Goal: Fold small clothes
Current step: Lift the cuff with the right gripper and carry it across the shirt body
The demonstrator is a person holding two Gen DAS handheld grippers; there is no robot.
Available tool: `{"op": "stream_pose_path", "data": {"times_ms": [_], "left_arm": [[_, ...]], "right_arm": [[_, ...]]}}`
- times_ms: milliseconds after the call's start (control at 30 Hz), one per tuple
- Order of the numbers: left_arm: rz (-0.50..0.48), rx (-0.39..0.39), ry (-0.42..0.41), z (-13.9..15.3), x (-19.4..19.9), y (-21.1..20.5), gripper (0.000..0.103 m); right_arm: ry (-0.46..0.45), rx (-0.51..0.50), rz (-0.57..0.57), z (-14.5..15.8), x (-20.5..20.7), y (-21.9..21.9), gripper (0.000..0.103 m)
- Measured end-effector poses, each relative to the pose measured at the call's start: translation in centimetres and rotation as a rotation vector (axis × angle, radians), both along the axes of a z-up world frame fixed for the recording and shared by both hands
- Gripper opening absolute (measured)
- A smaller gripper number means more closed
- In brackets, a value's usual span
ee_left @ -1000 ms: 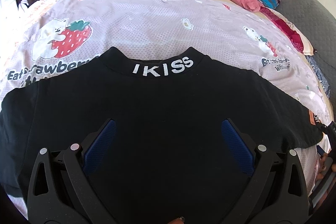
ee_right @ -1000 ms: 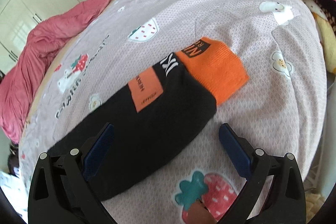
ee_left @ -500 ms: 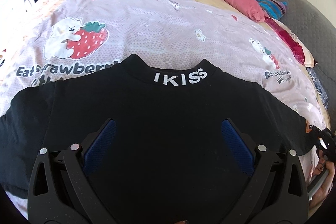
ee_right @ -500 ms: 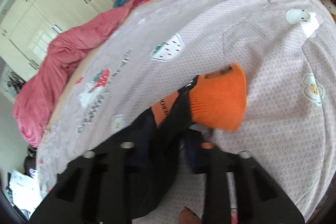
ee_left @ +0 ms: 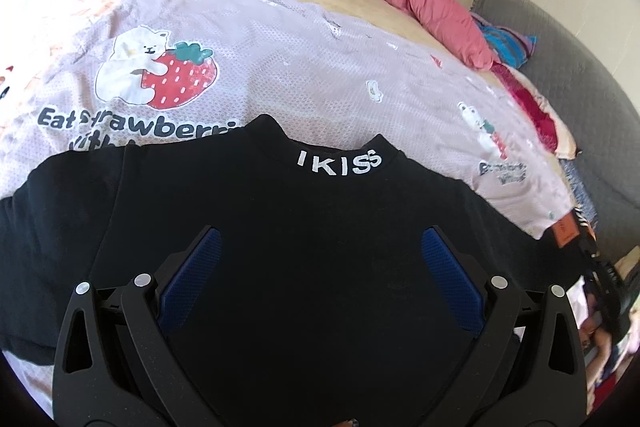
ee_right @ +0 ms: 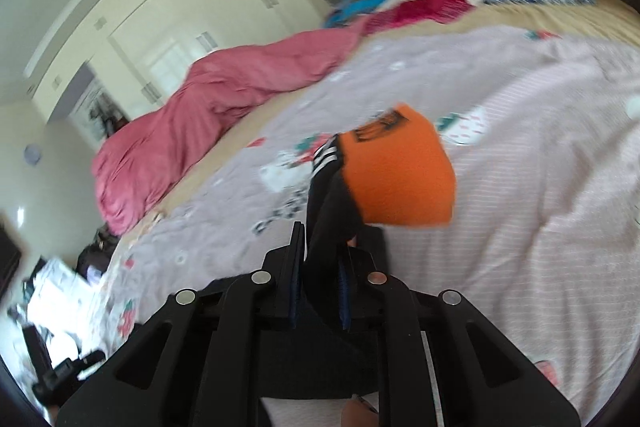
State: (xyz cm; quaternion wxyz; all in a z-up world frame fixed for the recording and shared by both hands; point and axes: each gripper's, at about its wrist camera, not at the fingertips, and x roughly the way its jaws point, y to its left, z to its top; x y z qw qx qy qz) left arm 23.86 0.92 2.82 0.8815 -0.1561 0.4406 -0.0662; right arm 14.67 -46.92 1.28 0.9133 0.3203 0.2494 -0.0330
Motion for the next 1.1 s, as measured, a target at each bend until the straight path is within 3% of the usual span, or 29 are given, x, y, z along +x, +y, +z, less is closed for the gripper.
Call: {"op": "stream_pose_path", "data": {"times_ms": [200,667,833,1000,1100], "left_arm": [[0.028,-0.043,-0.016,0.7,-1.0,1.9,0.094],[0.084,-0.110,-0.010,1.0,-2.5,5.3,0.094],[0.076,-0.180,-0.001,0.7,-2.4,6.1,0.094],[0.030,-0.311,0.044,-0.5,-2.1,6.3,0.094],[0.016,-0.338,0.059,-0.9,-1.9,6.1,0.094]], "right_arm": [[-0.046,-0.122,0.085,1.7,0.2,4.8,0.013],[-0.080,-0.194,0.328,3.3,1.2,14.1,0.013],[-0.095,-0.250,0.421,3.9,1.5,17.9,0.013],[-0.089,-0.290,0.520,3.6,2.0,21.9,0.013],[-0.075,-0.302,0.576,2.9,2.0,24.2,0.013]]}}
